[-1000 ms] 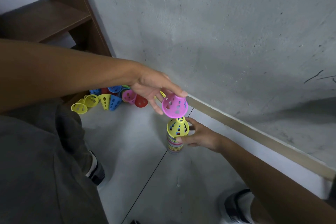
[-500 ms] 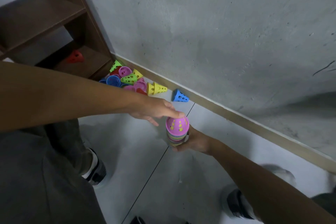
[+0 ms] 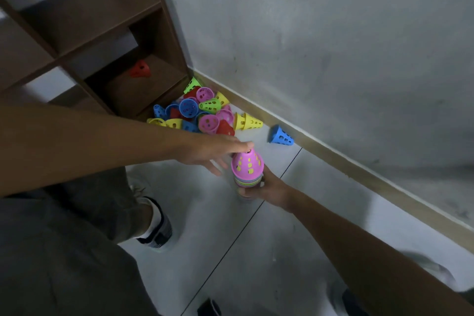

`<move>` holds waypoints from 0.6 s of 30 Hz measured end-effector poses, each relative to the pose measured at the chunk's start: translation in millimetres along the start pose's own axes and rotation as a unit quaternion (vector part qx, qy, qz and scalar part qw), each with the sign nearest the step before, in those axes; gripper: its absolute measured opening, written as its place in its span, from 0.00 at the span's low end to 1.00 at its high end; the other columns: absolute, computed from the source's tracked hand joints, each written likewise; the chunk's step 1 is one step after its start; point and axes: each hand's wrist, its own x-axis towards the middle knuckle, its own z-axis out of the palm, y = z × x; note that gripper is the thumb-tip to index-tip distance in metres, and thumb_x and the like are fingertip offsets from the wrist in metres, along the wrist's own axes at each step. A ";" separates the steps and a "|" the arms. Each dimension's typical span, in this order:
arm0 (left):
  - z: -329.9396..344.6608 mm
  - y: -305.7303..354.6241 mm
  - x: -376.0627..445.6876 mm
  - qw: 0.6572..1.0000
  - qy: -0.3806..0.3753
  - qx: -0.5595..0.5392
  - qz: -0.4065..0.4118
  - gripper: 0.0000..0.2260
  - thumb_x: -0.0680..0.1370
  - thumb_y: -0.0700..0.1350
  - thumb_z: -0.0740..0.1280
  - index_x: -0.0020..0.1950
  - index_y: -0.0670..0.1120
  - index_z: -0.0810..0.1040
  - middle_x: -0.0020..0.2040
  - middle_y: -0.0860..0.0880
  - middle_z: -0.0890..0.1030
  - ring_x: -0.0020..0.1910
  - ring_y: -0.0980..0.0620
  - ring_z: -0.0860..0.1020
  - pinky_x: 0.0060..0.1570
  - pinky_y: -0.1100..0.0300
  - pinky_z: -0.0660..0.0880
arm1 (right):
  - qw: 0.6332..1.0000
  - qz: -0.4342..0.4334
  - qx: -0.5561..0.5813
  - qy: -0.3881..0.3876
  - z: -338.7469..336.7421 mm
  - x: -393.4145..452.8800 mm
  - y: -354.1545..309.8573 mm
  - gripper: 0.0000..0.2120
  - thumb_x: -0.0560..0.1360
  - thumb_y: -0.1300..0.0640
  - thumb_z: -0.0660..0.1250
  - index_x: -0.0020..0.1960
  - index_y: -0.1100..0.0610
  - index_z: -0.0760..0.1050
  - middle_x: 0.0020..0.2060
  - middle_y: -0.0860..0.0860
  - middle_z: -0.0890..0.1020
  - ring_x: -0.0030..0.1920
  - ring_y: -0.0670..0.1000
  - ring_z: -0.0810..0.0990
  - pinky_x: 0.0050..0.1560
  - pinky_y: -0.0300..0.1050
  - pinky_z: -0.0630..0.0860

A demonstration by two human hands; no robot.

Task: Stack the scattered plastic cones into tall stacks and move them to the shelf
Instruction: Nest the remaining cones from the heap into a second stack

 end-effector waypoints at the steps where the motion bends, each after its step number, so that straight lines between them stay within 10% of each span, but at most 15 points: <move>1: -5.6 -3.9 -3.5 1.000 0.005 -0.010 0.003 0.22 0.79 0.67 0.59 0.67 0.55 0.71 0.66 0.51 0.74 0.65 0.47 0.75 0.65 0.46 0.75 | 1.000 -0.007 0.003 -0.007 4.8 4.8 -2.8 0.20 0.72 0.73 0.72 0.58 0.54 0.74 0.52 0.71 0.76 0.45 0.46 0.79 0.44 0.36 0.78; 6: -43.7 -27.8 -16.0 0.995 0.086 -0.057 -0.008 0.31 0.76 0.68 0.58 0.71 0.49 0.74 0.65 0.50 0.77 0.62 0.46 0.78 0.57 0.51 0.78 | 0.999 0.016 0.032 0.028 26.3 33.7 -3.2 0.23 0.72 0.72 0.73 0.63 0.58 0.71 0.49 0.63 0.78 0.45 0.47 0.78 0.41 0.34 0.78; 12: -96.5 -65.6 -23.5 0.981 0.192 0.000 -0.020 0.16 0.82 0.56 0.64 0.61 0.45 0.77 0.59 0.48 0.81 0.56 0.47 0.79 0.55 0.50 0.77 | 0.995 0.045 0.070 0.062 49.3 65.4 -3.0 0.33 0.72 0.71 0.74 0.71 0.61 0.63 0.54 0.62 0.79 0.49 0.54 0.78 0.51 0.56 0.80; 18: -127.0 -99.0 -32.2 0.975 0.217 0.028 -0.047 0.11 0.81 0.54 0.67 0.58 0.48 0.79 0.58 0.49 0.82 0.59 0.48 0.79 0.56 0.50 0.79 | 0.994 0.042 0.058 0.085 73.4 92.6 -13.4 0.32 0.71 0.69 0.75 0.70 0.58 0.66 0.51 0.56 0.79 0.46 0.53 0.79 0.45 0.50 0.78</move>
